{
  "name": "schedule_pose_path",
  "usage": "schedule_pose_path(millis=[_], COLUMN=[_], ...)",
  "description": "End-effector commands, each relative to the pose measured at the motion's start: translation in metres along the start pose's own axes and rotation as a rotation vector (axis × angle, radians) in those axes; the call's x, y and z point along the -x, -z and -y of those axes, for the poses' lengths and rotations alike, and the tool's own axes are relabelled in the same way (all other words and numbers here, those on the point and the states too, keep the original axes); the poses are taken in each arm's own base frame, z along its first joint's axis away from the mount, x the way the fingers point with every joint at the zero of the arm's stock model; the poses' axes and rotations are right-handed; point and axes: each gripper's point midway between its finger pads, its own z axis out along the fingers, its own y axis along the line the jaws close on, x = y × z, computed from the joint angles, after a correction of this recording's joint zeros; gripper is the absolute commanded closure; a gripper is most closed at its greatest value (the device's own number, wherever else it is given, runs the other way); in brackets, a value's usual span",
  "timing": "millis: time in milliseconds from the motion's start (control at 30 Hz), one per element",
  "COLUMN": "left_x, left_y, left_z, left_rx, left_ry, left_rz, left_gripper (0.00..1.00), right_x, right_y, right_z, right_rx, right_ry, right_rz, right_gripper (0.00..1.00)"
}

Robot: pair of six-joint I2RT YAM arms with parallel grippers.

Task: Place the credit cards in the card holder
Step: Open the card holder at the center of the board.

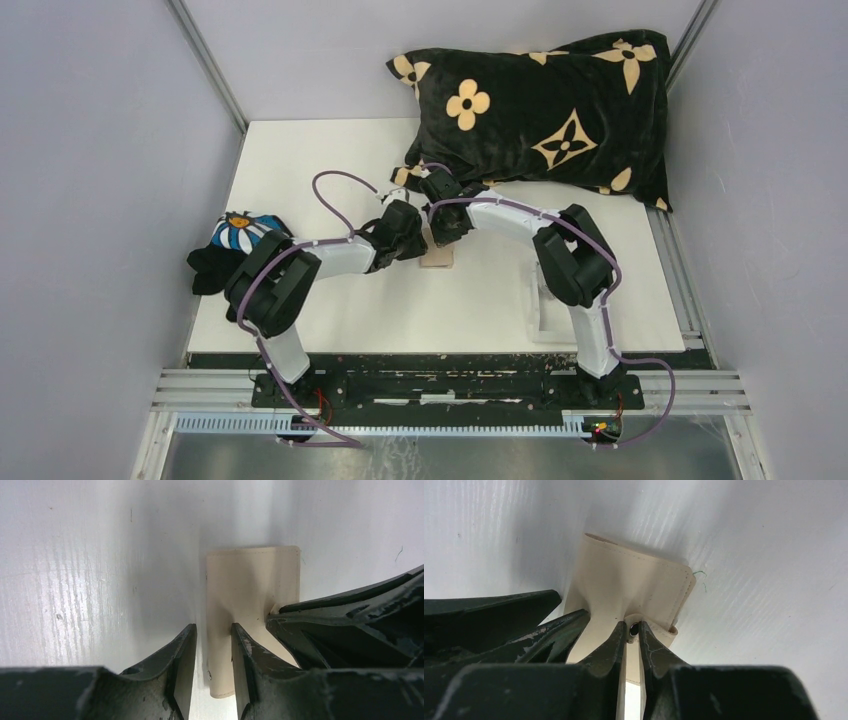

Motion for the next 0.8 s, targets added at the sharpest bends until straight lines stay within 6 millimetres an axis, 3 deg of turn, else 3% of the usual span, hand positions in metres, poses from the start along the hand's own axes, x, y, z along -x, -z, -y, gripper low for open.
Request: schedule_pose_path(millis=[0, 333, 767], left_x=[-0.071, -0.076, -0.065], left_y=[-0.003, -0.007, 0.009], left_z=[-0.065, -0.071, -0.071], left_rx=[0.222, 0.256, 0.270], left_ry=[-0.041, -0.042, -0.018], left_rz=[-0.217, -0.233, -0.195], left_gripper=[0.62, 0.64, 0.51], right_x=[-0.002, 0.007, -0.010], right_y=[0.011, 0.028, 0.031], right_z=[0.012, 0.045, 0.084], right_rx=[0.004, 0.003, -0.132], right_ry=[-0.052, -0.150, -0.196], right_rz=[0.003, 0.047, 0.004], right_gripper=[0.90, 0.91, 0.85])
